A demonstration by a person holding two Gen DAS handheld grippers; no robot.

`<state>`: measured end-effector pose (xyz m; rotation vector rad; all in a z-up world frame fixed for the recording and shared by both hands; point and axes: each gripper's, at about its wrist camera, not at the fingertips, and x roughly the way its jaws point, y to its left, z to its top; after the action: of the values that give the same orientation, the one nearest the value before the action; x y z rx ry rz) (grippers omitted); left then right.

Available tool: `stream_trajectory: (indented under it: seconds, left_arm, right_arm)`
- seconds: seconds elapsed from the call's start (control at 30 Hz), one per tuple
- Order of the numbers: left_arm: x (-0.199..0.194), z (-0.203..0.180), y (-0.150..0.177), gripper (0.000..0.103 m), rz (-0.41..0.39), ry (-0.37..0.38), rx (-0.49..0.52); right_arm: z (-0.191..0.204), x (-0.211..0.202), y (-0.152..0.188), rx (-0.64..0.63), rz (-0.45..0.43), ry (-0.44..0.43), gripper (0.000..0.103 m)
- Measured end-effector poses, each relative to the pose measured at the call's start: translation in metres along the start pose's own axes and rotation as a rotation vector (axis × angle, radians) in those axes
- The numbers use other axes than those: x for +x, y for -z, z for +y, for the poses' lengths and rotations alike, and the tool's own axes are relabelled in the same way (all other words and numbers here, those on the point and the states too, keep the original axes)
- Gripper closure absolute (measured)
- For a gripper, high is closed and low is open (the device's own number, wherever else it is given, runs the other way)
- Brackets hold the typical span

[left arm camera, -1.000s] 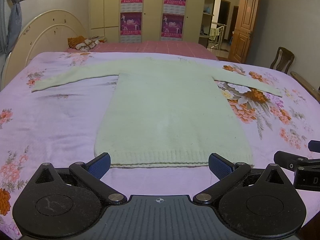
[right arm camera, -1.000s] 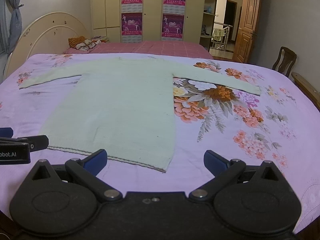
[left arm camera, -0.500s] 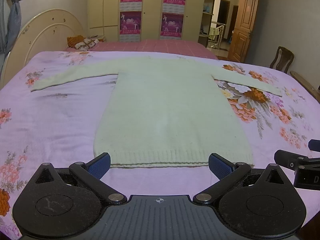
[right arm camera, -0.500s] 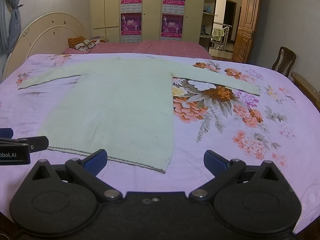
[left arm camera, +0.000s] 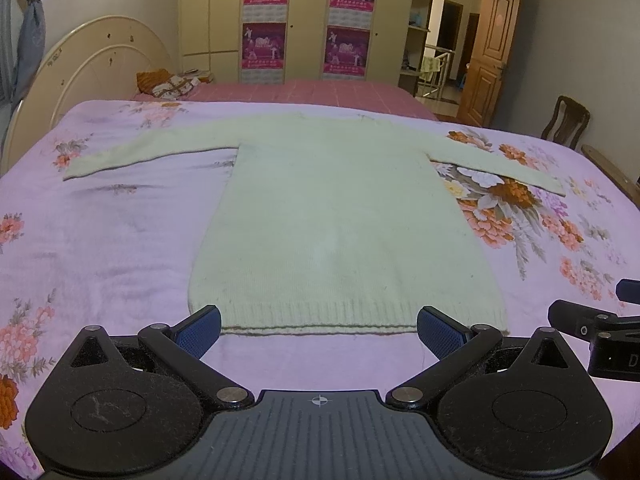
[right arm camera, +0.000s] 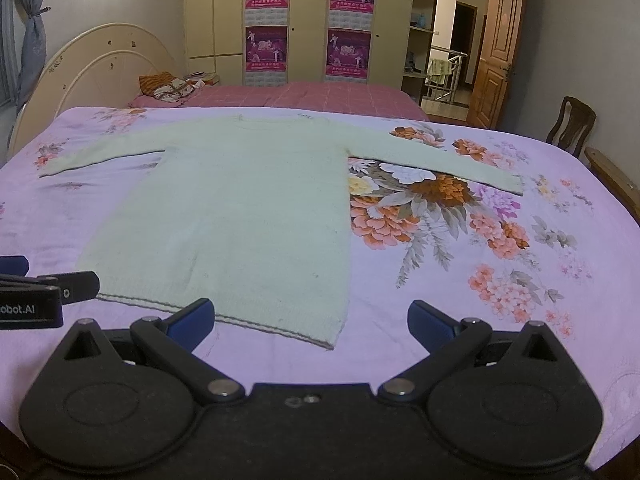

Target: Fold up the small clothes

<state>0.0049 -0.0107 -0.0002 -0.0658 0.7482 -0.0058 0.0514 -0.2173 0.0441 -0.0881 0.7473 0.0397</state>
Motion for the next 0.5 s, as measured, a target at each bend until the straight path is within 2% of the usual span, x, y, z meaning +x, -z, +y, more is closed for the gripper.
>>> stream_trajectory:
  seconds: [0.5]
  left_arm:
    - [0.0021, 0.0008, 0.0004, 0.0, 0.004, -0.002, 0.0]
  right_arm:
    - [0.0016, 0.0016, 0.0009, 0.001, 0.004, -0.003, 0.001]
